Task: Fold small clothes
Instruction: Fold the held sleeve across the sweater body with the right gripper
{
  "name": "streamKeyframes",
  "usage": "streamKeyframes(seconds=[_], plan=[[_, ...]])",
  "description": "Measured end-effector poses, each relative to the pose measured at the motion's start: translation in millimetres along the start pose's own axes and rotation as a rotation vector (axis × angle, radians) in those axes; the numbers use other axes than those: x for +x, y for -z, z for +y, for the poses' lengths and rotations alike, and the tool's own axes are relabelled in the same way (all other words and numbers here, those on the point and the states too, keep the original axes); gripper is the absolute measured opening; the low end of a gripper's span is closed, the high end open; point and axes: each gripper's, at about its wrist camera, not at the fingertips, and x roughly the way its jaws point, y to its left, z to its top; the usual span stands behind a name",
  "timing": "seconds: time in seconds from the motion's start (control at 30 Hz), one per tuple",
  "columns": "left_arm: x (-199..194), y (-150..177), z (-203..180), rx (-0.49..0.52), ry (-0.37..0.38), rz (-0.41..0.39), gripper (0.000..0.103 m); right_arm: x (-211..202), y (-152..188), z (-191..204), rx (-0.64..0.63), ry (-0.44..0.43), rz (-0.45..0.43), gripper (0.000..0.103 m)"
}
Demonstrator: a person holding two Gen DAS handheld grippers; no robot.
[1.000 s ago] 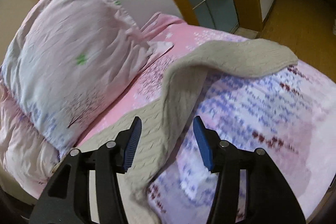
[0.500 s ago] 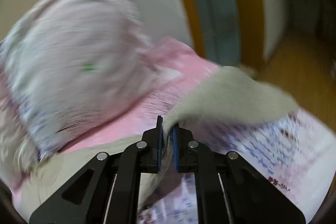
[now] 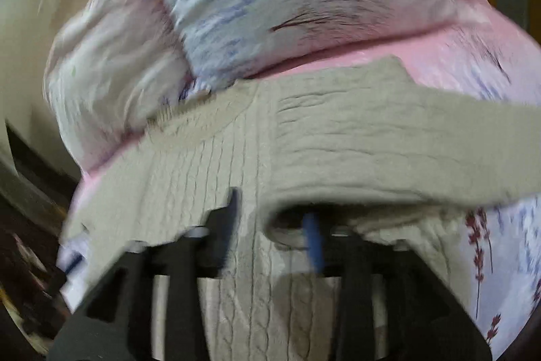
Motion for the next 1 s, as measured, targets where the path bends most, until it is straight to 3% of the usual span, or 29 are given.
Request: streamKeyframes(seconds=[0.17, 0.27, 0.4, 0.5, 0.53, 0.6, 0.63, 0.73, 0.83, 0.87, 1.0], plan=[[1, -2, 6, -0.016, 0.007, -0.001, 0.102, -36, -10, -52, 0.259, -0.043, -0.103, 0.060], [0, -4, 8, -0.012, 0.010, -0.021, 0.102, -47, -4, -88, 0.416, -0.067, -0.136, 0.053], [1, -7, 9, -0.012, 0.014, -0.014, 0.102, -60, 2, -124, 0.567, -0.027, -0.183, 0.051], [4, -10, 15, -0.039, 0.038, 0.005, 0.102, -70, 4, -143, 0.624, 0.020, -0.224, 0.039], [4, -11, 17, -0.052, 0.047, 0.009, 0.102, -72, 4, -143, 0.622, 0.048, -0.235, 0.037], [6, -14, 22, -0.083, 0.070, 0.018, 0.102, -76, 1, -145, 0.606, 0.113, -0.252, 0.018], [7, -16, 25, -0.101, 0.083, 0.024, 0.102, -78, -3, -143, 0.578, 0.155, -0.259, 0.013], [9, -24, 34, -0.164, 0.145, 0.039, 0.102, -84, -16, -117, 0.449, 0.207, -0.314, 0.008], [10, -34, 43, -0.229, 0.198, 0.033, 0.100, -87, -31, -63, 0.260, 0.157, -0.361, 0.008], [11, -39, 46, -0.253, 0.222, 0.030, 0.094, -85, -35, -47, 0.209, 0.131, -0.364, 0.008], [19, -49, 53, -0.332, 0.305, 0.034, 0.085, -62, -41, 19, 0.027, 0.002, -0.320, 0.008]])
